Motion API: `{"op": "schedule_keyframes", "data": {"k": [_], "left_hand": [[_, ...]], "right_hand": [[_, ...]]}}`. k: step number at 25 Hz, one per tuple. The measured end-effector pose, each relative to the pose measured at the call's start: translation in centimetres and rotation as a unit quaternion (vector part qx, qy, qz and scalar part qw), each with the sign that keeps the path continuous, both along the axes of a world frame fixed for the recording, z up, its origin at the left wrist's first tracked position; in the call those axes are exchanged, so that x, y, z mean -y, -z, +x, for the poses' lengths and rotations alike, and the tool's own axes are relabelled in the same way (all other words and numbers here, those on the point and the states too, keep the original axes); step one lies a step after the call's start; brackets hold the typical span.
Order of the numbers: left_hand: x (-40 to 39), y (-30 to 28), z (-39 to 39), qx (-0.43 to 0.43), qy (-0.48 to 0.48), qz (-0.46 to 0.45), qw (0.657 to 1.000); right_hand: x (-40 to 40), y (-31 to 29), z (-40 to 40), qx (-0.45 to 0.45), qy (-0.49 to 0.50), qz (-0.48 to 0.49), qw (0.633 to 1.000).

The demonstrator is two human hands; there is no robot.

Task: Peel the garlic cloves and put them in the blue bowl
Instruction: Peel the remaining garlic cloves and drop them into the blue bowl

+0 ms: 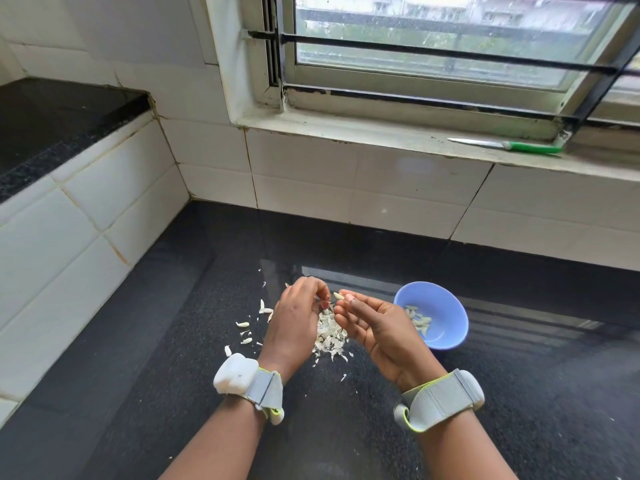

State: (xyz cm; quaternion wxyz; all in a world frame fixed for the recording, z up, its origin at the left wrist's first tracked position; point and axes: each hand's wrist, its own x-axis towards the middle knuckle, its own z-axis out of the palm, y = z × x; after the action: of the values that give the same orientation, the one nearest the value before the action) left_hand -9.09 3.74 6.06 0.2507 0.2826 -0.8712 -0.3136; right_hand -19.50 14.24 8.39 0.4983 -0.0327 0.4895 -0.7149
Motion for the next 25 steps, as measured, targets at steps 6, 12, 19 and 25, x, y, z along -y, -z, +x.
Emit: {"op": "schedule_keyframes", "data": {"k": [6,12,19,25], "left_hand": [[-0.3,-0.7,-0.1,-0.072,-0.051,0.099,0.991],[-0.5,-1.1,0.0,-0.102,-0.064,0.121,0.985],[-1.1,-2.0,-0.1,-0.131,-0.077,0.138,0.979],[-1.0,-2.3,0.0,-0.114,-0.082,0.17,0.975]], "right_hand": [[0.2,0.0,0.3,0.019,0.022,0.004,1.0],[0.3,0.1,0.3,0.035,0.03,0.018,0.999],[0.1,0.4,0.4,-0.023,0.024,-0.008,0.999],[0.1,0.9,0.3,-0.157,0.02,-0.017,0.987]]}}
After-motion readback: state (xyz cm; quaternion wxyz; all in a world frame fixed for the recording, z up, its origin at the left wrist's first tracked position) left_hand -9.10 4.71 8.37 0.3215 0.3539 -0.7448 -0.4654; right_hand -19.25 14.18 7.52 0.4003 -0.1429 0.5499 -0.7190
